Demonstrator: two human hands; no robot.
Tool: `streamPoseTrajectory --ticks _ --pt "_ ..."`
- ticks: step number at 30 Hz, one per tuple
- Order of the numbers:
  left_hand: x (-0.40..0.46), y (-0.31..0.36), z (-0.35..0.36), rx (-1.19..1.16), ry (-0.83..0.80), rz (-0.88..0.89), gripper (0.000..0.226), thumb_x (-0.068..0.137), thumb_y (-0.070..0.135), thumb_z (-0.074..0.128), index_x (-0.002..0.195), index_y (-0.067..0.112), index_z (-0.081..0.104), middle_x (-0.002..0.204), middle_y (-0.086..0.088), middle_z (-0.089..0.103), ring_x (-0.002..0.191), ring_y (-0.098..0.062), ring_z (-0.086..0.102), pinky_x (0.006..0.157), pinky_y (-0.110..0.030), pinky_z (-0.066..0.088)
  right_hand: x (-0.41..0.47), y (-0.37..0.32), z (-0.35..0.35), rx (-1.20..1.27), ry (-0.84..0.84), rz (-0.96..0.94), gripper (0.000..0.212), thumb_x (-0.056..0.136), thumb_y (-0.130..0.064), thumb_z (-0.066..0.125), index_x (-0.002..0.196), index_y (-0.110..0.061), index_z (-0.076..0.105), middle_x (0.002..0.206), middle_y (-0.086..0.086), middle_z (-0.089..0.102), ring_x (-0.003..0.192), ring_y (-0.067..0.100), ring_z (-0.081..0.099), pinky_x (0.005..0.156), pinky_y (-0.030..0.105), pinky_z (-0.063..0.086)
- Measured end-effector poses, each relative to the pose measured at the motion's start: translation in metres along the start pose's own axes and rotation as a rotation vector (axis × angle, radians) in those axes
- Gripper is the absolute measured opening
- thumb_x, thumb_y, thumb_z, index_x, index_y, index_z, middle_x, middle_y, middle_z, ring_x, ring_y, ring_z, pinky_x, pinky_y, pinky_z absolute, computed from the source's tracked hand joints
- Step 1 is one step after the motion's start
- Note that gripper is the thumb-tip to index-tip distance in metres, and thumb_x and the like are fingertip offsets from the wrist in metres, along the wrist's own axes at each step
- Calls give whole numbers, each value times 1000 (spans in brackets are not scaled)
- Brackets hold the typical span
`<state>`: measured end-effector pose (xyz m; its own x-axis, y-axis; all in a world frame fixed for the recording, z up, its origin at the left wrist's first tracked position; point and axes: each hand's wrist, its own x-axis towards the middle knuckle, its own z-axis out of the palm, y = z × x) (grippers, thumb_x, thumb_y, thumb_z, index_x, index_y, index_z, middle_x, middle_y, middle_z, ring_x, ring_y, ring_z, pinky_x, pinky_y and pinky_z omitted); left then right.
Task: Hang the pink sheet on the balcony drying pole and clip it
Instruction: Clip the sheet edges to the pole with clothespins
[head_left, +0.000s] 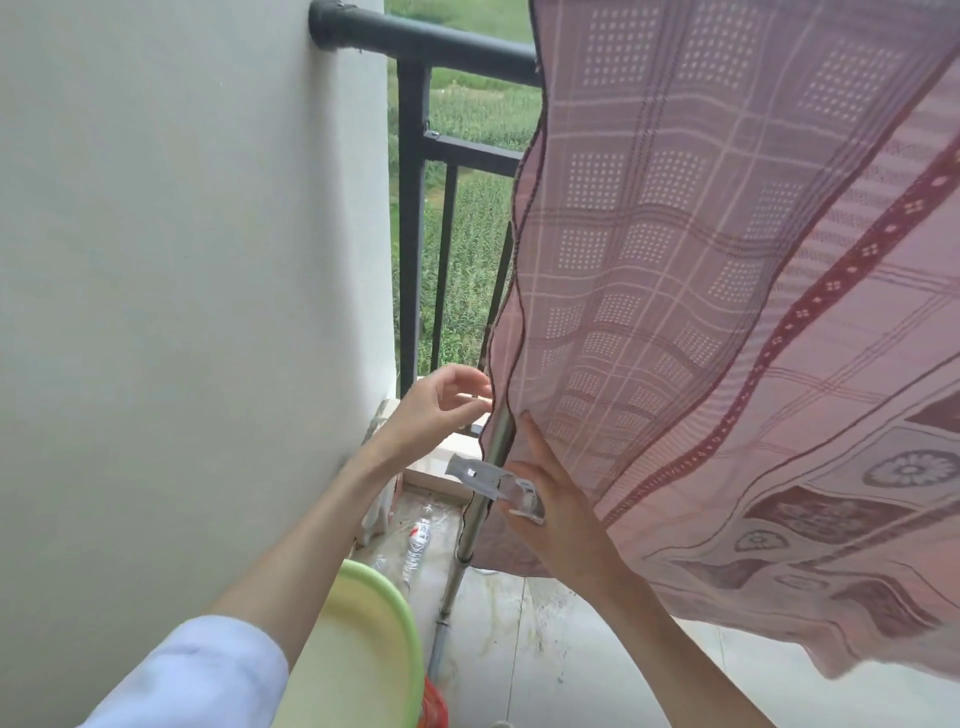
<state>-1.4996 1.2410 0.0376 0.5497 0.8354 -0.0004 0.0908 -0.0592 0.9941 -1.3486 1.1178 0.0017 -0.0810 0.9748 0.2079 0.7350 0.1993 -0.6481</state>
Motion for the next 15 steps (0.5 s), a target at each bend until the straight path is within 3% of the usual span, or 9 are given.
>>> streamPoseTrajectory --ticks 2,5,8,10,13,15 --pt "1 17 2 -3 -18 74 29 83 20 66 105 34 54 99 3 63 93 -10 63 83 -24 52 0 -2 -2 -41 10 -21 29 86 -18 62 115 -16 55 154 -24 -2 138 -10 11 101 9 32" --pt "5 33 14 128 52 204 31 80 26 69 109 24 57 97 4 63 87 -9 60 80 -20 52 0 -4 -1 -83 39 -45 30 85 -14 63 114 -11 55 155 -16 0 139 -8 12 100 5 29" --pt "6 37 20 233 201 300 18 78 20 71 93 13 62 85 4 66 79 -14 63 77 -25 54 0 -9 2 -105 64 -38 28 85 -16 63 111 -7 56 155 -11 1 140 0 16 100 10 33" --pt "5 39 20 310 254 360 13 76 16 72 81 11 61 75 3 65 73 -13 64 74 -20 53 0 -13 3 -111 79 -37 27 85 -14 63 109 -6 56 154 -10 0 142 5 16 99 7 29" --pt "4 45 15 413 253 422 18 76 12 73 72 14 56 64 8 58 62 -4 57 64 -9 47 0 -20 6 -100 130 7 26 85 -15 63 109 -6 57 154 -8 7 139 8 25 97 5 29" --pt "3 49 11 452 213 402 14 77 13 72 72 12 59 64 3 61 60 -4 57 62 -9 47 0 -25 9 -69 197 37 28 83 -15 67 108 -7 59 152 -1 21 129 6 35 89 -4 30"
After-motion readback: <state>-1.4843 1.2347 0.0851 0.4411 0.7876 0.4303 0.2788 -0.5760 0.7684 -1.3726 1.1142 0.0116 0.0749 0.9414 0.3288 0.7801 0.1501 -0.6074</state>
